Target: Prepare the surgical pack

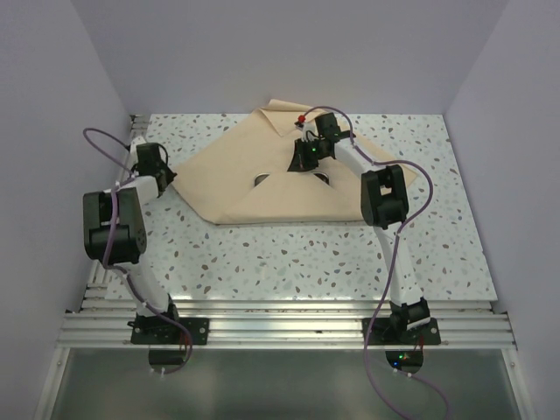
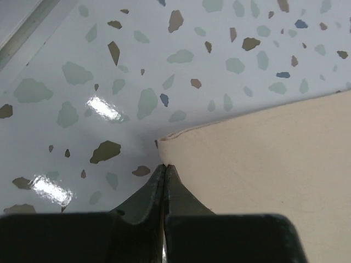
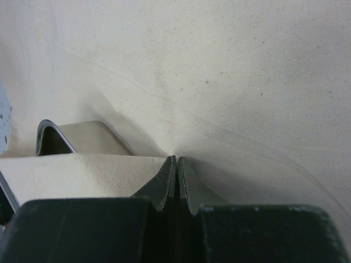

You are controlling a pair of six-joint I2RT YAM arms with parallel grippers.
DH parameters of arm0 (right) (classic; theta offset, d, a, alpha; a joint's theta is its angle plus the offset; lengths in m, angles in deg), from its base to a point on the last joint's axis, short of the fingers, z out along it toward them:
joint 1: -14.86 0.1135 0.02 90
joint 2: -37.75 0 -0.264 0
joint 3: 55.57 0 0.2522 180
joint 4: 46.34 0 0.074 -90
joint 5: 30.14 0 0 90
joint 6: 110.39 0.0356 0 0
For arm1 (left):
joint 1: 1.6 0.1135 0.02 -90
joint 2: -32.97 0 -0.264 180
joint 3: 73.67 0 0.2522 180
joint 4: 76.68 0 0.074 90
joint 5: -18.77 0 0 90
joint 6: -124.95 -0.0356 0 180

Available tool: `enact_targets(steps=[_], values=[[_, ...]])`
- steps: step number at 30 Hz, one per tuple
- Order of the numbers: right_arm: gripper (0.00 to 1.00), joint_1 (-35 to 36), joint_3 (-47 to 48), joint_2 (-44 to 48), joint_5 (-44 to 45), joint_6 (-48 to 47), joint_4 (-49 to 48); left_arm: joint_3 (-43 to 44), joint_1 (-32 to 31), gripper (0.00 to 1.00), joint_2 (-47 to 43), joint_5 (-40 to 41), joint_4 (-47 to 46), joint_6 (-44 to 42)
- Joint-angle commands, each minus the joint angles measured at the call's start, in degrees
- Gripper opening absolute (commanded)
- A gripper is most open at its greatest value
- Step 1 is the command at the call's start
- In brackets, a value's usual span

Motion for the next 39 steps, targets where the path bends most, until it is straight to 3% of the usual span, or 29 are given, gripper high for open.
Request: enact_targets(steps=[1,6,14,23,30,39], values=[[0.0,0.04,-0.89,-1.95,0.15,0.04,0.62,-1.95,-6.04,0.0,-9.01,9.58,-6.49,-5.5],[0.0,0.13,-1.06,-1.78,0.06,0.04,0.53,-4.25,-14.84,0.0,-15.89,16.71,-10.1,-10.34],[0.0,0.04,-1.24,-2.13,0.06,0.22,0.27,-1.0,-25.39,0.0,-18.01,19.79,-7.29,-7.28],[0.0,0.04,-0.62,-3.01,-0.12,0.3,0.71,11.21,-40.15,0.0,-7.04,26.11,-2.73,-4.2],[0.0,0.04,-0.36,-3.8,-0.64,0.48,0.53,25.86,-46.48,0.0,2.19,26.38,2.55,1.43],[0.0,0.04,0.87,-6.26,-0.64,0.13,1.67,38.99,-50.8,0.0,12.22,19.97,-3.32,4.51]])
